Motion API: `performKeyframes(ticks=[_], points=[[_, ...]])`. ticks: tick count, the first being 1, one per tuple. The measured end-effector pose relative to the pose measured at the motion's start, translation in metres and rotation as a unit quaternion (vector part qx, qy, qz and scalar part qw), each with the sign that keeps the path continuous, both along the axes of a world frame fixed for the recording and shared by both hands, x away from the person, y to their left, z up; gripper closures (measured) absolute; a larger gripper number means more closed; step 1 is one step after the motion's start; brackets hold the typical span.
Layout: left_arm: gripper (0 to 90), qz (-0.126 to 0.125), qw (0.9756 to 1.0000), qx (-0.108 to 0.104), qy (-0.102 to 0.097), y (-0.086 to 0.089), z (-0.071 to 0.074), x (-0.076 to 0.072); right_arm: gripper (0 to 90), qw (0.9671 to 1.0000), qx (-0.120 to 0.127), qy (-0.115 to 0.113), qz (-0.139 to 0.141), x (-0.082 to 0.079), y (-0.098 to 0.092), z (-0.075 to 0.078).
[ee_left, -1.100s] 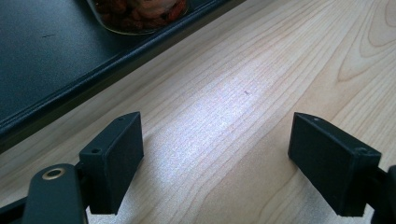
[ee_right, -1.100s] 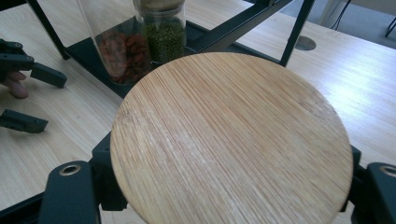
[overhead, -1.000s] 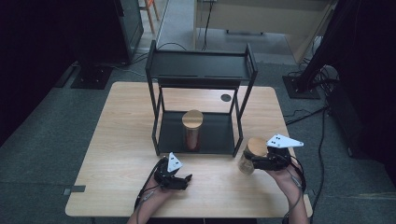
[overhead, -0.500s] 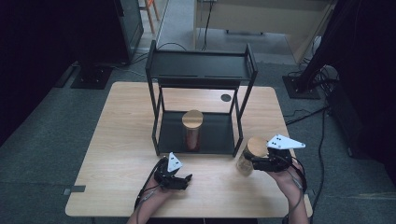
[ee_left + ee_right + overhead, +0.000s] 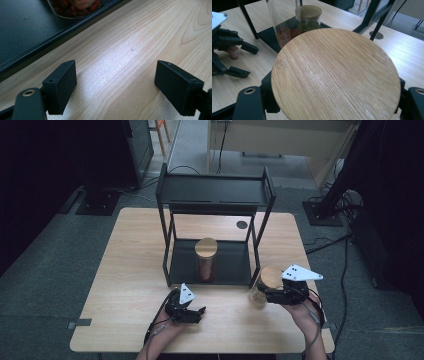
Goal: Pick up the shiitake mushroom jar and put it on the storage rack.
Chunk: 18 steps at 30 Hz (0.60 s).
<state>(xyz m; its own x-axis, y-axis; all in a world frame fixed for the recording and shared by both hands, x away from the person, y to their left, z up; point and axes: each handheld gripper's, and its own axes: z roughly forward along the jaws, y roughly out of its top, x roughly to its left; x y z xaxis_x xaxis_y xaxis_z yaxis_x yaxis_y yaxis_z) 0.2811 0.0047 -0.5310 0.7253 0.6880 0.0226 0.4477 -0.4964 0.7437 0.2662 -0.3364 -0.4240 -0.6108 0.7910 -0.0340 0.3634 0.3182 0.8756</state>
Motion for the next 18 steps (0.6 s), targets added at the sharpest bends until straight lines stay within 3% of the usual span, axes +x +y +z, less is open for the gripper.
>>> performKeyframes(ticks=[9, 18], points=[[18.3, 0.0, 1.0, 0.0, 0.0, 0.0, 0.0, 0.0, 24.9, 0.9999, 0.011, -0.003, 0.004, 0.001, 0.01, -0.003], [18.3, 0.0, 1.0, 0.0, 0.0, 0.0, 0.0, 0.0, 24.9, 1.0, 0.004, -0.002, 0.008, 0.002, 0.021, -0.002]])
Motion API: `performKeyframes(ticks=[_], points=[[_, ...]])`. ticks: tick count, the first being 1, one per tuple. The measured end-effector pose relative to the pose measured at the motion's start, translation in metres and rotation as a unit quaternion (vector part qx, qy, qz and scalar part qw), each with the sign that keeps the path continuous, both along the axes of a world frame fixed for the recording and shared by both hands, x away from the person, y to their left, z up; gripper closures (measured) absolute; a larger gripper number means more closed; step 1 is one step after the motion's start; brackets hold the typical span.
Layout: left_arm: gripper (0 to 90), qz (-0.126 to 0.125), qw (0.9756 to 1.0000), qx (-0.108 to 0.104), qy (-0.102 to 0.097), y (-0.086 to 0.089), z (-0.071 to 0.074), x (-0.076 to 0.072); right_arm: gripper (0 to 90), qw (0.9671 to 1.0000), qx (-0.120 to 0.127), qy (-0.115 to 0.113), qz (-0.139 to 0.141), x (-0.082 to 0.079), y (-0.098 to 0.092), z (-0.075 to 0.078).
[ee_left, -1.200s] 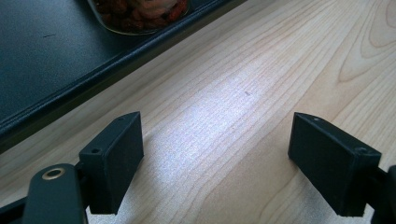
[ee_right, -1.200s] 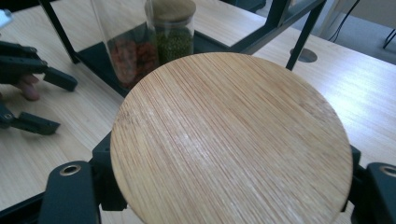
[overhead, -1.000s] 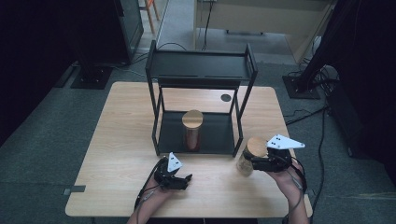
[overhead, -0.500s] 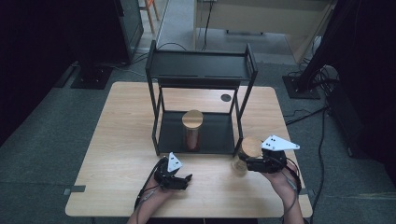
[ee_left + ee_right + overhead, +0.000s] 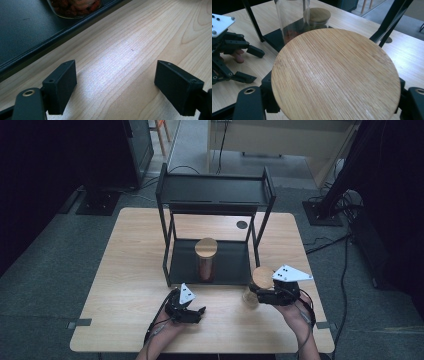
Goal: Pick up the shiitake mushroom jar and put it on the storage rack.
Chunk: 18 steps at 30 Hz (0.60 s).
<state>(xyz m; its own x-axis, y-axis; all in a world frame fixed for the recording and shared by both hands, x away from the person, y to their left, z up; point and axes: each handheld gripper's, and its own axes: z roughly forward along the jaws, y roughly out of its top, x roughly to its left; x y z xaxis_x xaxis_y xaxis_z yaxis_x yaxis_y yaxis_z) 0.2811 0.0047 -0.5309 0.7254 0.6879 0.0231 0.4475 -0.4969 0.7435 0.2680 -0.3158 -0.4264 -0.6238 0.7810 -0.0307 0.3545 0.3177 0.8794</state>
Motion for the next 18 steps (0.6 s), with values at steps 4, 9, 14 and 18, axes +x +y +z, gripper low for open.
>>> performKeyframes(ticks=[4, 9, 14, 18], points=[[18.3, 0.0, 1.0, 0.0, 0.0, 0.0, 0.0, 0.0, 24.9, 1.0, -0.001, 0.0, -0.002, 0.001, 0.002, 0.001], [18.3, 0.0, 1.0, 0.001, 0.0, 0.0, 0.0, 0.0, 24.8, 1.0, 0.004, -0.004, -0.001, 0.0, 0.004, 0.004], [18.4, 0.0, 1.0, 0.001, -0.001, 0.0, 0.0, 0.0, 24.9, 1.0, 0.003, -0.007, -0.001, 0.002, 0.01, 0.004], [18.3, 0.0, 1.0, 0.001, -0.001, 0.0, 0.0, 0.0, 24.8, 1.0, 0.002, -0.007, 0.001, 0.003, 0.015, 0.004]])
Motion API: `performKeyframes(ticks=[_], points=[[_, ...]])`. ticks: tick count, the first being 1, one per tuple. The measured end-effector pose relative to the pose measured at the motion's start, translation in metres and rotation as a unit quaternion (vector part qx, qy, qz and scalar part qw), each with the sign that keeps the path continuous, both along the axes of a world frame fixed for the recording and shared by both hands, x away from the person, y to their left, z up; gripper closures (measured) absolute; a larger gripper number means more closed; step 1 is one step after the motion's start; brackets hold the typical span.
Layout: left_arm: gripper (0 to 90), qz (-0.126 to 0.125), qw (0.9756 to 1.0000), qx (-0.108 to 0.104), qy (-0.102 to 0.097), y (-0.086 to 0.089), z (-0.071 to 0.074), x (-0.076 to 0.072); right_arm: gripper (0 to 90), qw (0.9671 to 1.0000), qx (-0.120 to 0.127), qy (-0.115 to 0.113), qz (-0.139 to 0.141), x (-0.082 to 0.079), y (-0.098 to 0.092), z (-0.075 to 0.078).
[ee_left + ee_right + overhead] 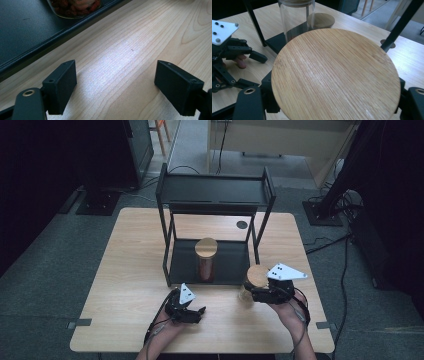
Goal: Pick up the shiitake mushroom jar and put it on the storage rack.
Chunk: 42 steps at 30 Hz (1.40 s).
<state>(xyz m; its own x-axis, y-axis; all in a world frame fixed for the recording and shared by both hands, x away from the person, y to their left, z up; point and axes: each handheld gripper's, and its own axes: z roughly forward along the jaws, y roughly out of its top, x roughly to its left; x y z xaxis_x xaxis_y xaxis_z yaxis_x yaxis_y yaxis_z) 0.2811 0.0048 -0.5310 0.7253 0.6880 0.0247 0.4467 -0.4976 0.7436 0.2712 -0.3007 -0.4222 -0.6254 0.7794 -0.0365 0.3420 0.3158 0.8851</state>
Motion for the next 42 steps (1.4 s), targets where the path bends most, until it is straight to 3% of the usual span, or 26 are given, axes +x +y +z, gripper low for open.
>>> performKeyframes(ticks=[42], points=[[18.3, 0.001, 1.0, -0.002, 0.0, 0.0, 0.0, 0.0, 24.9, 0.9998, 0.014, 0.004, -0.011, 0.018, 0.022, 0.009]])
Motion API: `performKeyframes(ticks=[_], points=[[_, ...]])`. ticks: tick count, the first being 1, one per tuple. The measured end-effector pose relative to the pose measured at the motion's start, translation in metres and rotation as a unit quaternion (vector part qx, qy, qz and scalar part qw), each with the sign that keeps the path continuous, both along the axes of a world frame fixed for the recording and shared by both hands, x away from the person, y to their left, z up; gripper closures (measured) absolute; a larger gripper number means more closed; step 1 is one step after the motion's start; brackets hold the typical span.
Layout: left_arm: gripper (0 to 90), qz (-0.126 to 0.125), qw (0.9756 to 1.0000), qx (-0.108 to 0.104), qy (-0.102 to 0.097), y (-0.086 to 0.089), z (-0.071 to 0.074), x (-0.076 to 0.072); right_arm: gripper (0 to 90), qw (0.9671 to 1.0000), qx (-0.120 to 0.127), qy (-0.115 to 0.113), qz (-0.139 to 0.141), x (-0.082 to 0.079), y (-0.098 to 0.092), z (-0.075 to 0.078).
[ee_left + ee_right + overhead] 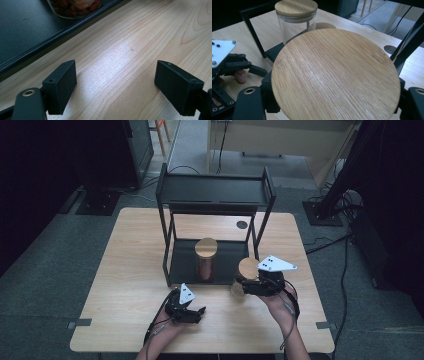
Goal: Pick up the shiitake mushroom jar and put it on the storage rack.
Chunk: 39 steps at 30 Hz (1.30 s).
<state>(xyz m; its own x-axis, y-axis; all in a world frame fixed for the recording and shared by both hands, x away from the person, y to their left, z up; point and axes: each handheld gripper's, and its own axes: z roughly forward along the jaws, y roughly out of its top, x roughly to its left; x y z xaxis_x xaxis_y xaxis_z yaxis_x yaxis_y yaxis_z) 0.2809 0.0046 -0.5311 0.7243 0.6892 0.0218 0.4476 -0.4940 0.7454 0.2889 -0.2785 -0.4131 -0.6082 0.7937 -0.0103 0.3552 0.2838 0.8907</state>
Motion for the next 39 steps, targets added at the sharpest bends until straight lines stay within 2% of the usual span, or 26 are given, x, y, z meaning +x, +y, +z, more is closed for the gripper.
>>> performKeyframes(ticks=[20, 39], points=[[18.3, -0.001, 1.0, -0.001, 0.001, 0.0, 0.0, 0.0, 24.9, 0.9998, -0.01, 0.009, -0.011, 0.014, 0.006, -0.002], [18.3, -0.002, 1.0, 0.0, 0.0, 0.0, 0.0, 0.0, 24.9, 0.9998, 0.001, 0.006, -0.02, 0.025, 0.015, -0.001]])
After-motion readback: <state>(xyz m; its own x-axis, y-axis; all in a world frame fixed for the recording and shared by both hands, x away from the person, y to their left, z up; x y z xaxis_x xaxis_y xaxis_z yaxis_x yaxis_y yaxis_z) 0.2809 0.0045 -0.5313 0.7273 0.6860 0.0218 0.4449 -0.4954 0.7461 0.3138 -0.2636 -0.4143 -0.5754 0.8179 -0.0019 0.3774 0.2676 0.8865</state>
